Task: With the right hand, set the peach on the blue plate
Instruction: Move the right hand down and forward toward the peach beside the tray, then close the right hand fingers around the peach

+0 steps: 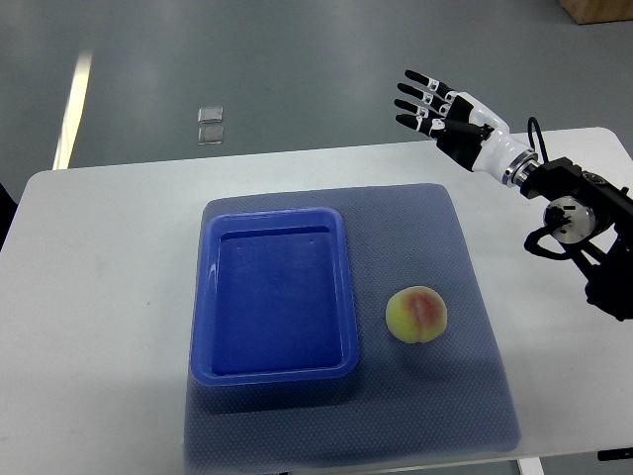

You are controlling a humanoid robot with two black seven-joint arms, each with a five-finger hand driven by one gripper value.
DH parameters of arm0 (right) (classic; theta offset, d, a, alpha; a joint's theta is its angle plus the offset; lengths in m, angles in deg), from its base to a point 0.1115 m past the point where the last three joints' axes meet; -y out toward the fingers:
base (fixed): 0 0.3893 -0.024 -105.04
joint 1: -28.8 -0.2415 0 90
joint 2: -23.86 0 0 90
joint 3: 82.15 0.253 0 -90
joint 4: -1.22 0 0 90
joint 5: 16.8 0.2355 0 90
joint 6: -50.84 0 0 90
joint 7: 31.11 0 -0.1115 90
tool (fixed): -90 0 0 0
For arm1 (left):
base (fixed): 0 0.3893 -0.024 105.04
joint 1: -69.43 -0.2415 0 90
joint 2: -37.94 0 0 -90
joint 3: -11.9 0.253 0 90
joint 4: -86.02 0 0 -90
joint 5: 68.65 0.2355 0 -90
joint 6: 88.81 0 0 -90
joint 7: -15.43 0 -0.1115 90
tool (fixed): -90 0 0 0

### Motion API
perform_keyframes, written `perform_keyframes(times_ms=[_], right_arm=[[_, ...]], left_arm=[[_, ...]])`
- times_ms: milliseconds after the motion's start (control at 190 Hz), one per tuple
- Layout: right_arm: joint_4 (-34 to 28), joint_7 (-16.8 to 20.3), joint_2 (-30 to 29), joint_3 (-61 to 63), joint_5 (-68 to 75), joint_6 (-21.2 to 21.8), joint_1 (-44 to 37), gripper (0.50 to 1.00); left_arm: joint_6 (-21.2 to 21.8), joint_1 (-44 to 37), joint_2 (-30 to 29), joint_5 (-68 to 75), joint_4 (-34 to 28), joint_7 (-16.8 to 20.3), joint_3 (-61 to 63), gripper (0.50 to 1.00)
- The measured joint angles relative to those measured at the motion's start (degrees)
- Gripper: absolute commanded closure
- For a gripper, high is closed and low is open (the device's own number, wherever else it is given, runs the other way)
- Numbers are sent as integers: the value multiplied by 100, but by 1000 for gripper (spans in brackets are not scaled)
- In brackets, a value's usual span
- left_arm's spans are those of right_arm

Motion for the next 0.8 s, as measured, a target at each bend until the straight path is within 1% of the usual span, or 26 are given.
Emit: perform_keyframes(times_ms=[147,258,363,468,526,595,800], right_arm=[[-800,188,759,-971,-1450,246,-272,570],[-1559,333,1438,-1901,-2426,563,-671,570],[-2119,475,1916,-2558,-2706,928,-1045,570],[-2758,705,2328,-2943,-2756,1056,-1260,570],[-2984,770,2455,-3076,-2780,1072,-1310,570],[-3098,796,2508,-3180,-2806,1076,-1323,570],[-3142,801,2438,-3219,-2821,1058,-1230,570]], left_arm=[[0,0,0,0,-3,8,0,500],[0,0,0,1,-7,8,1,500],[0,0,0,1,-8,10,0,500],[0,0,0,1,-8,9,1,500],[-1,0,0,1,-8,9,0,500],[-2,0,0,1,-8,6,1,500],[-3,0,0,1,-8,1,0,500]])
